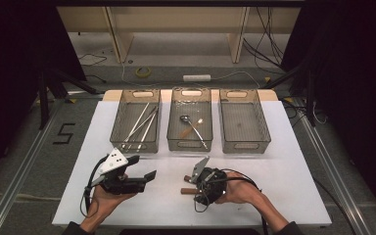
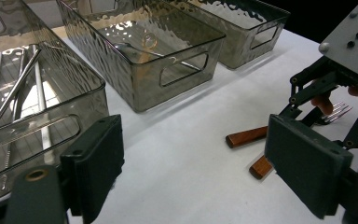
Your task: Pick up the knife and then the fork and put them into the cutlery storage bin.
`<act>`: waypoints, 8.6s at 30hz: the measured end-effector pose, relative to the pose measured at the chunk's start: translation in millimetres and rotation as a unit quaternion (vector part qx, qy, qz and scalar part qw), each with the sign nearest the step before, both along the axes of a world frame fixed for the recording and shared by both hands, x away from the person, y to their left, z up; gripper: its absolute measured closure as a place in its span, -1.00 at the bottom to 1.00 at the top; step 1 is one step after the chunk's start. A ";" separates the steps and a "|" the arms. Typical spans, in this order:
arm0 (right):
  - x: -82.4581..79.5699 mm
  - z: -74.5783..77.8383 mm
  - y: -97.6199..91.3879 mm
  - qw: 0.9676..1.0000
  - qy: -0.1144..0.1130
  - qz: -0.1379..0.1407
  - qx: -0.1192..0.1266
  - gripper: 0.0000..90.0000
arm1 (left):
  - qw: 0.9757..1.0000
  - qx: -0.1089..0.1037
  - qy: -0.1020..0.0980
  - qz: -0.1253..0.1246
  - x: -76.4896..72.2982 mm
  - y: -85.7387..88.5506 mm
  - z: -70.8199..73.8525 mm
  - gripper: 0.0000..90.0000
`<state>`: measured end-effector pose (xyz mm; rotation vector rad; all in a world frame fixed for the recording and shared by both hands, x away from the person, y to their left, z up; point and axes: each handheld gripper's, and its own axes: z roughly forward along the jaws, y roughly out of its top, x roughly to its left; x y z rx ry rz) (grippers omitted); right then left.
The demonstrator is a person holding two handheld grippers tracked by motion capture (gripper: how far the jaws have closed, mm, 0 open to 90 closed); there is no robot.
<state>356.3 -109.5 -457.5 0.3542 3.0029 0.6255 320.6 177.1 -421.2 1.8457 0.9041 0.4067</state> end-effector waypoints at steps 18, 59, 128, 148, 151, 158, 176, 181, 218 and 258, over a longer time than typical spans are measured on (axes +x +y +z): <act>3.5 -4.0 0.9 0.999 0.016 -0.006 -0.037 0.41 | 1.000 0.001 0.002 -0.002 0.0 -0.2 -0.1 -0.58; 15.9 16.2 -16.1 1.000 -0.023 -0.007 0.003 0.71 | 1.000 0.002 0.000 -0.002 -0.2 -0.3 0.2 -0.57; 34.9 68.1 -86.9 0.966 -0.051 -0.142 0.212 0.71 | 0.995 -0.046 0.065 -0.061 50.6 -80.1 37.7 -0.48; 24.5 66.5 -66.1 0.975 -0.078 -0.118 0.172 0.70 | 0.983 -0.079 0.153 -0.069 71.4 -117.9 41.0 0.08; 23.4 66.4 -64.3 0.976 -0.081 -0.115 0.168 0.70 | 0.981 -0.076 0.162 -0.077 72.6 -121.4 38.2 0.17; 22.5 66.6 -63.0 0.976 -0.084 -0.115 0.165 0.70 | 0.977 -0.088 0.180 -0.079 75.9 -126.2 34.2 0.36; 21.0 75.2 -69.8 0.979 -0.083 -0.107 0.155 0.58 | 0.962 -0.153 0.213 -0.079 81.1 -124.2 27.4 0.78; 23.2 83.3 -82.7 0.973 -0.063 -0.133 0.179 0.19 | 0.961 -0.166 0.207 -0.073 81.8 -119.5 31.5 0.78; -45.8 50.1 -135.5 0.921 -0.105 -0.250 0.280 -0.43 | 0.944 -0.272 0.185 0.007 169.9 -146.6 76.8 0.78; -53.4 42.2 -129.1 0.933 -0.090 -0.221 0.270 -0.44 | 0.949 -0.187 0.252 0.003 215.2 -230.9 30.9 0.75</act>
